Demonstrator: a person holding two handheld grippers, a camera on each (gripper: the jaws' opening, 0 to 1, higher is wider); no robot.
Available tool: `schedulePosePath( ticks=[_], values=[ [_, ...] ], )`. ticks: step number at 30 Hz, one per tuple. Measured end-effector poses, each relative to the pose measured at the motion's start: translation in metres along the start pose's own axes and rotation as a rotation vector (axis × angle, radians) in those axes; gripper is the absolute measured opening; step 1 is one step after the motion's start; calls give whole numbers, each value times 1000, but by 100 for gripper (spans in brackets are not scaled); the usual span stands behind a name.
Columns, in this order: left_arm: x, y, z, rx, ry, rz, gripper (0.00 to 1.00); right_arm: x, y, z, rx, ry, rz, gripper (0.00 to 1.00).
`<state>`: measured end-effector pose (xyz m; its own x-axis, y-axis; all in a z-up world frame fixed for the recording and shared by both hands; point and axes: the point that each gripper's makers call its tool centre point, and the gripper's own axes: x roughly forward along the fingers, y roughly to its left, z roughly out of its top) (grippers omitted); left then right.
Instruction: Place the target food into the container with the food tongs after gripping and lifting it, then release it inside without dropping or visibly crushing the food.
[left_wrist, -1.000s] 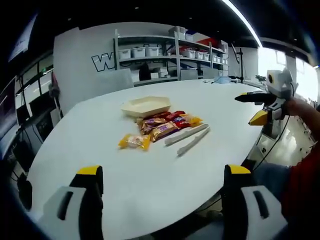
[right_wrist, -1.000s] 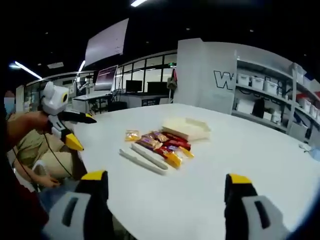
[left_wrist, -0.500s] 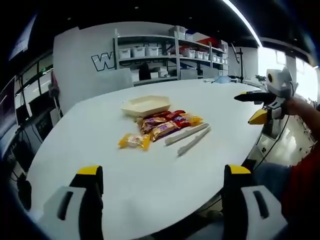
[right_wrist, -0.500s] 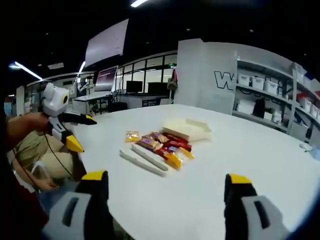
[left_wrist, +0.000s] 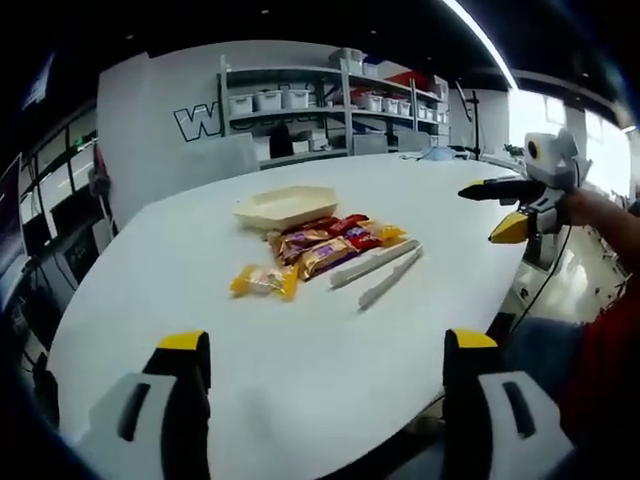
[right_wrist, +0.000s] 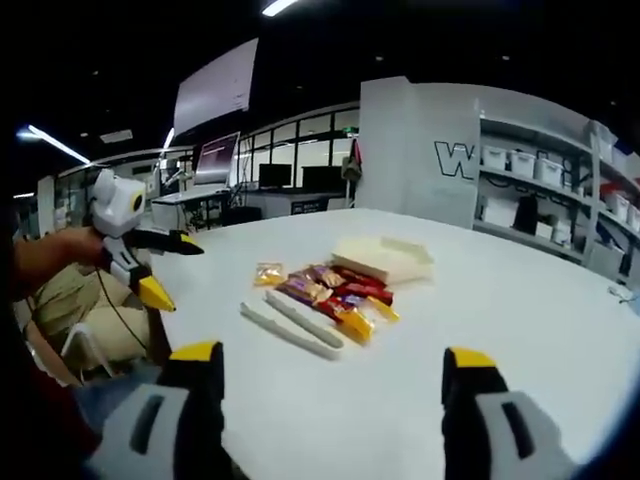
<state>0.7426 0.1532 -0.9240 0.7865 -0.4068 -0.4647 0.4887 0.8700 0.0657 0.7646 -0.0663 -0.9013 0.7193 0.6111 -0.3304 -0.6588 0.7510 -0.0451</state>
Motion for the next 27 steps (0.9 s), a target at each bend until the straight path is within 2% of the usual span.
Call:
schedulePosePath(
  ticks=[9,14,27],
  values=[
    [7,-5,-2,3,13,-28,90,7,1,-7,-44,30,14,78],
    [9,-8,-1,10,12,-42,88,10,1,-13,-45,49,20,75],
    [13,-15,-3,13,16,-80,79,19,4,-13,-49,41,41,70]
  ],
)
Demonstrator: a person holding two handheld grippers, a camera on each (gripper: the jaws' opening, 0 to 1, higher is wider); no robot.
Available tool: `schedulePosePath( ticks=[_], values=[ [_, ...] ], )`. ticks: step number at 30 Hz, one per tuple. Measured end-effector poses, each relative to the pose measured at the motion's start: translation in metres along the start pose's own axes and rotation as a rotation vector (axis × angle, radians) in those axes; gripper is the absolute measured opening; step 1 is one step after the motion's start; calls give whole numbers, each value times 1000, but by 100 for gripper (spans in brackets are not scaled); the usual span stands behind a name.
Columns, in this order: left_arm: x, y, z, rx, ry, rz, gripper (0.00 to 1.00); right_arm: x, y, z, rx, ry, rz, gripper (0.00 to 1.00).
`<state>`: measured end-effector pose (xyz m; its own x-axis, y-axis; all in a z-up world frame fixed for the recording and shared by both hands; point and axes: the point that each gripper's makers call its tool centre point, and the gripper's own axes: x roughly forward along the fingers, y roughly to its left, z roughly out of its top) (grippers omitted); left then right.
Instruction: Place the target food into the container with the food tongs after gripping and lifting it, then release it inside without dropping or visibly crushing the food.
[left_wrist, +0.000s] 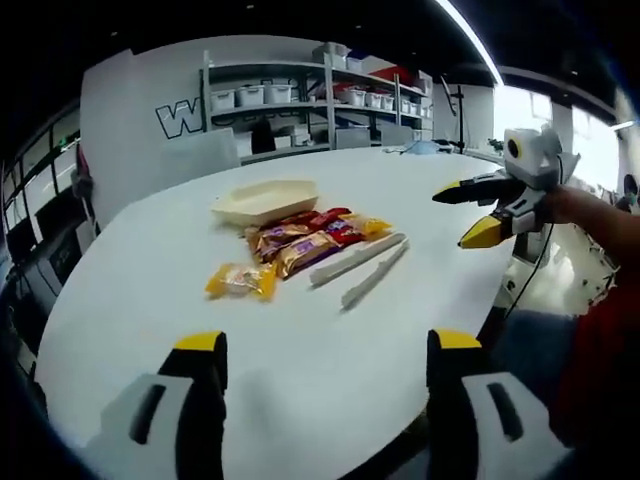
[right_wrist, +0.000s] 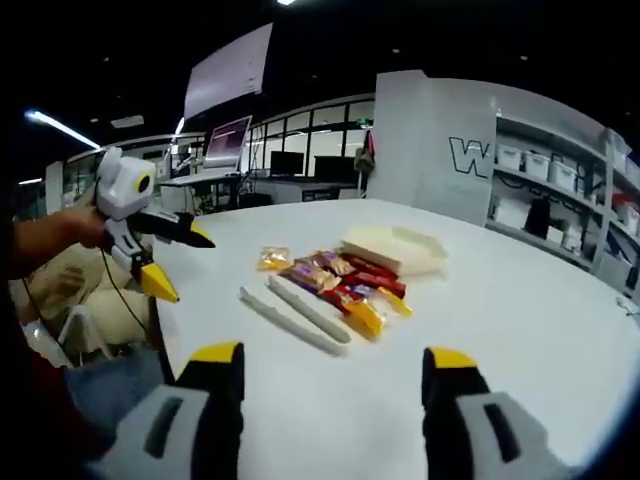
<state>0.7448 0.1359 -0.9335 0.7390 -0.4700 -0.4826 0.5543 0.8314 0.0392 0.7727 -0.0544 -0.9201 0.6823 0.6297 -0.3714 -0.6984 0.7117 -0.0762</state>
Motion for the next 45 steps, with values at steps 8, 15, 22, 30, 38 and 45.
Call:
schedulePosePath(
  ticks=[8,15,22,30,38,45],
  values=[
    [3,-3,2,9,-5,-20,72,7,3,0,-18,6,18,67],
    [7,-4,1,-4,9,-37,68,11,6,2,-28,-7,28,61],
    [12,-8,3,11,9,-53,66,16,5,2,-37,-15,35,56],
    [22,-11,2,23,17,-79,63,24,4,-2,-47,-9,40,51],
    [29,-15,4,52,5,-104,55,29,2,-3,-52,-11,42,46],
    [33,-19,3,55,8,-126,49,33,1,-6,-38,-12,51,43]
  ],
)
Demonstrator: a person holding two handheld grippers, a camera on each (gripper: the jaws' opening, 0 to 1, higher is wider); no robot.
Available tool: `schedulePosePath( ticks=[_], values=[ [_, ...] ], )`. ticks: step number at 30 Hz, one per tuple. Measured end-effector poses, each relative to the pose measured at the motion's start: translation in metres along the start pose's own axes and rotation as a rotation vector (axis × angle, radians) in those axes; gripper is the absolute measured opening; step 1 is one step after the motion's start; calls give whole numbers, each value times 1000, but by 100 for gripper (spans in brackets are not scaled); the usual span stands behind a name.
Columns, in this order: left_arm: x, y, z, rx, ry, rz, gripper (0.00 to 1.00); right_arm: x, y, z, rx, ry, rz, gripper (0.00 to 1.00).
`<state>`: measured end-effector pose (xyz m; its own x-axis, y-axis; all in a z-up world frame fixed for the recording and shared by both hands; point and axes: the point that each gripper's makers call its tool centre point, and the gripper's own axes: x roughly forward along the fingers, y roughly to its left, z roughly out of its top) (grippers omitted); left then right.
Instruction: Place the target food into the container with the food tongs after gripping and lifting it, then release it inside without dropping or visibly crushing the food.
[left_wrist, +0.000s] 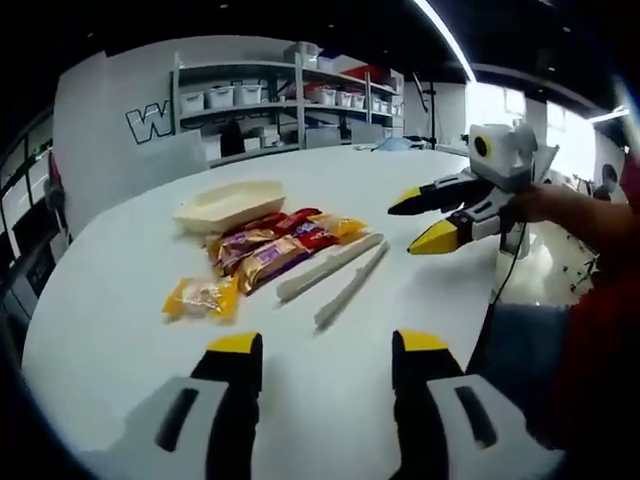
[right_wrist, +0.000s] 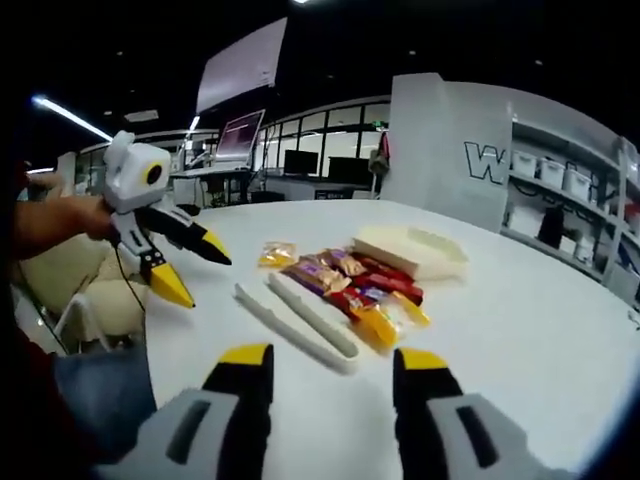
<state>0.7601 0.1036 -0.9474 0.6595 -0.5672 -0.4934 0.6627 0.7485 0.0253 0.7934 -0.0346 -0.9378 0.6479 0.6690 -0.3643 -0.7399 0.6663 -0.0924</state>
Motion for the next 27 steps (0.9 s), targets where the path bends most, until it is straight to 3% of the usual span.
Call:
schedulePosePath(
  ticks=[9,16,27],
  values=[
    [3,1,4,2,-26,-10,46,5,-1,-7,21,5,6,39],
    [7,2,4,8,-24,-19,39,11,0,-13,17,23,13,36],
    [13,2,1,22,-14,-29,37,13,0,-14,3,32,17,34]
  ],
)
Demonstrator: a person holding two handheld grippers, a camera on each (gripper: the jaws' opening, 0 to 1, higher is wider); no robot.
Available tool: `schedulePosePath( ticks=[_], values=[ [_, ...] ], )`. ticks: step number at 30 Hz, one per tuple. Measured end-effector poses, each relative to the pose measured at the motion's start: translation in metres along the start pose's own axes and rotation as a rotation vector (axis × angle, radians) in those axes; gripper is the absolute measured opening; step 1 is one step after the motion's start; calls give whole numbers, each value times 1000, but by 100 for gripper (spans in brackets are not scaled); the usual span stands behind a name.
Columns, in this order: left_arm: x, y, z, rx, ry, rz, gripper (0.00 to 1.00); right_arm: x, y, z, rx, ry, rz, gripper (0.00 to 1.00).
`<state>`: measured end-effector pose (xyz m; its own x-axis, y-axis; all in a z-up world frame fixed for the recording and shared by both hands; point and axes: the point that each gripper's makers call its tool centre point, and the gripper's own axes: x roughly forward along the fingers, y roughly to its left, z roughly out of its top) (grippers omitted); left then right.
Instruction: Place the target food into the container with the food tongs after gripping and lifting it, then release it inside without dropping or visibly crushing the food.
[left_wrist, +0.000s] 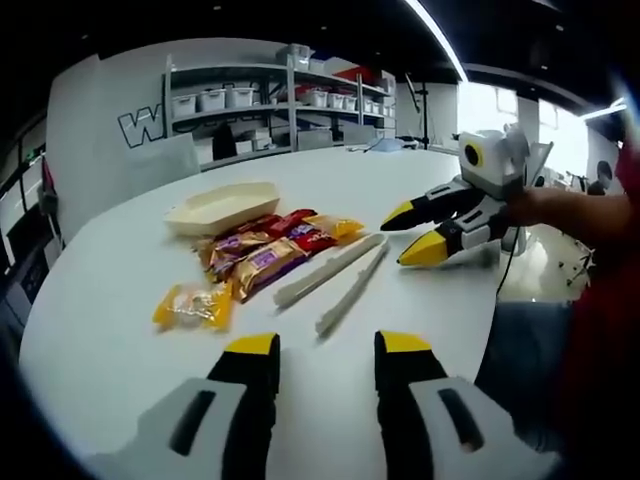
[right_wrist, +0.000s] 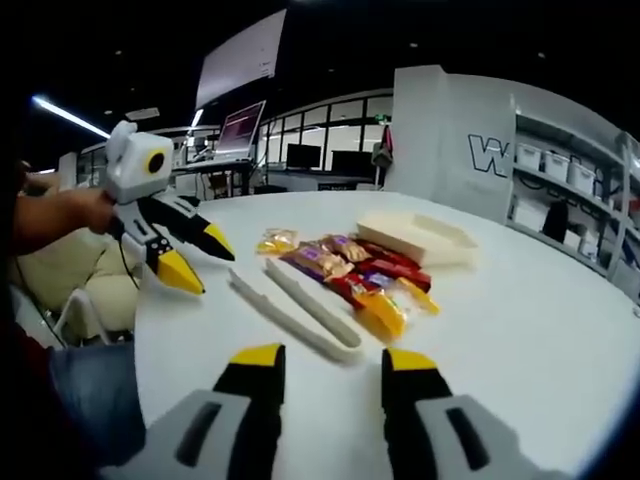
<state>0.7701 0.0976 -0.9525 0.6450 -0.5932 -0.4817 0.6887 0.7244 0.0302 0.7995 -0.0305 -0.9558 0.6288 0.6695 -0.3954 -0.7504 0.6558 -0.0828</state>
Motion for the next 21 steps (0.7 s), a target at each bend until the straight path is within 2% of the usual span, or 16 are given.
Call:
schedulePosePath(
  ticks=[21],
  values=[
    [11,-2,4,20,5,-30,27,6,0,-2,-1,21,13,29]
  ],
)
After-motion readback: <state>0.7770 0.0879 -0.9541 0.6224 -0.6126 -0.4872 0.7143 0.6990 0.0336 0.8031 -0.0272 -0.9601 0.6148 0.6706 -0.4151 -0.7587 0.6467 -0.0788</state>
